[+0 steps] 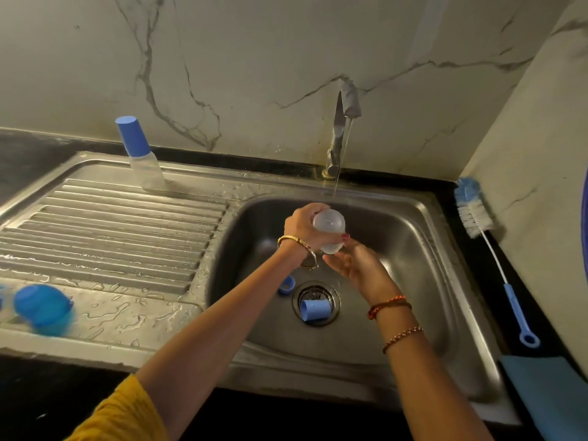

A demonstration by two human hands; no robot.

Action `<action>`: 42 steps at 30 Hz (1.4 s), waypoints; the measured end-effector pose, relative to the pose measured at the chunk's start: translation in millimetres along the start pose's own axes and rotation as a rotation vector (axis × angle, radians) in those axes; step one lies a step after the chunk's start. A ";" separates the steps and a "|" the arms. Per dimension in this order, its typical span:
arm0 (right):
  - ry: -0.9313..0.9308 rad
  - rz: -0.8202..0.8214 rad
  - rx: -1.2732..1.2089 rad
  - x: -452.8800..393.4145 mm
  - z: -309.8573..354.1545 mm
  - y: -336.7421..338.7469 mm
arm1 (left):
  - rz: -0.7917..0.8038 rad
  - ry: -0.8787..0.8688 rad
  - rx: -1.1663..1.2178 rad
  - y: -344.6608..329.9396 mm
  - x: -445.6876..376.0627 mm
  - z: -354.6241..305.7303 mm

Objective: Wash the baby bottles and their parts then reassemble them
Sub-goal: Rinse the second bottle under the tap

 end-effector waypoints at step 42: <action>0.313 0.286 1.055 28.1 -67.5 -524.5 | -0.138 0.484 0.187 529.9 39.1 147.9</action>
Point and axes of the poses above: each hand's wrist, its own x-axis away from the middle knuckle, its own y-axis out of the back of the hand, z = x × y, the point moved 1 cm from there along -x, towards the middle knuckle, and after that the axes turned 11 degrees about x, right-handed, at the moved point
